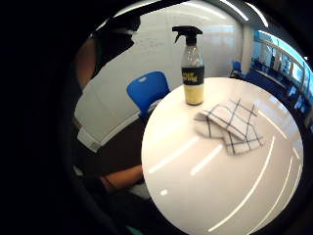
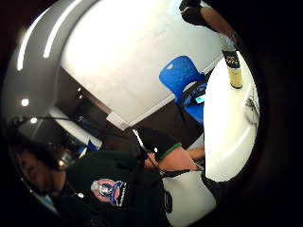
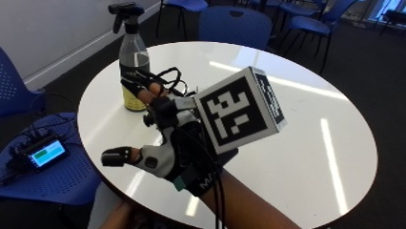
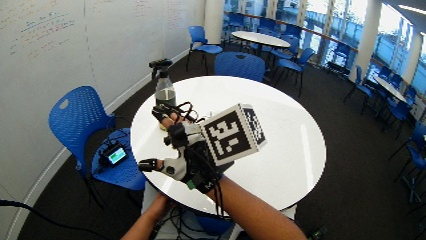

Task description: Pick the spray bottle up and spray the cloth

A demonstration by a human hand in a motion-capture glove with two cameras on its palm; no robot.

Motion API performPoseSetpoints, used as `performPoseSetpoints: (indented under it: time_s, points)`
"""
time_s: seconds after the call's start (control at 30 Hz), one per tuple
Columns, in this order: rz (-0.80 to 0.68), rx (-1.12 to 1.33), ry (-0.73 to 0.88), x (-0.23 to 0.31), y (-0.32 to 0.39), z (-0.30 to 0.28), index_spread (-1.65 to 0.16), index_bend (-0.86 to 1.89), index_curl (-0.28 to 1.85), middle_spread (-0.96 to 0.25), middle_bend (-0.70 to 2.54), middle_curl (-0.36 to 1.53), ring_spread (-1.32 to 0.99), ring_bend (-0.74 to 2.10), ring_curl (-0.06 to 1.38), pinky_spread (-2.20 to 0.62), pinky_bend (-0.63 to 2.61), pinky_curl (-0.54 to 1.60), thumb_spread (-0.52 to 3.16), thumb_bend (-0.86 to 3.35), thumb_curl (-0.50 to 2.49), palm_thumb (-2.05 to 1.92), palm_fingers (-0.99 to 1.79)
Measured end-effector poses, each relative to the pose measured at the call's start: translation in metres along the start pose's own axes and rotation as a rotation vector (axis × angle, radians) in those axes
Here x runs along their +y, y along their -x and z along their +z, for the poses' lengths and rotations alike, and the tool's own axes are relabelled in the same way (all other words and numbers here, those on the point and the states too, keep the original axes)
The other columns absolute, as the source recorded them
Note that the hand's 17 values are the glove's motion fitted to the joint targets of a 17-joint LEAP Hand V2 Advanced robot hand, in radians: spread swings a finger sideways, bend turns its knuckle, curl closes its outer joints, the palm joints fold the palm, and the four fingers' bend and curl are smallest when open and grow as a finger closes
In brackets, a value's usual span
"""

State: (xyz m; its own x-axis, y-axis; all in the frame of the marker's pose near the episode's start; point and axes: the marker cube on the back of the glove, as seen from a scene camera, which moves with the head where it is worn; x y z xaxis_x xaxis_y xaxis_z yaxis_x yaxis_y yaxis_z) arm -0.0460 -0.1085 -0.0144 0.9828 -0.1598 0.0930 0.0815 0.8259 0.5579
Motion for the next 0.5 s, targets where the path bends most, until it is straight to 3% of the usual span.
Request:
performPoseSetpoints:
  time_s: [0.5]
  points:
    - [-0.011,-0.081,-0.013,0.017,0.004,-0.006,-0.41,0.17,0.34,-0.05,0.17,0.31,-0.04,0.24,0.31,0.22,0.20,0.34,0.97,-0.03,0.32,0.43,0.56]
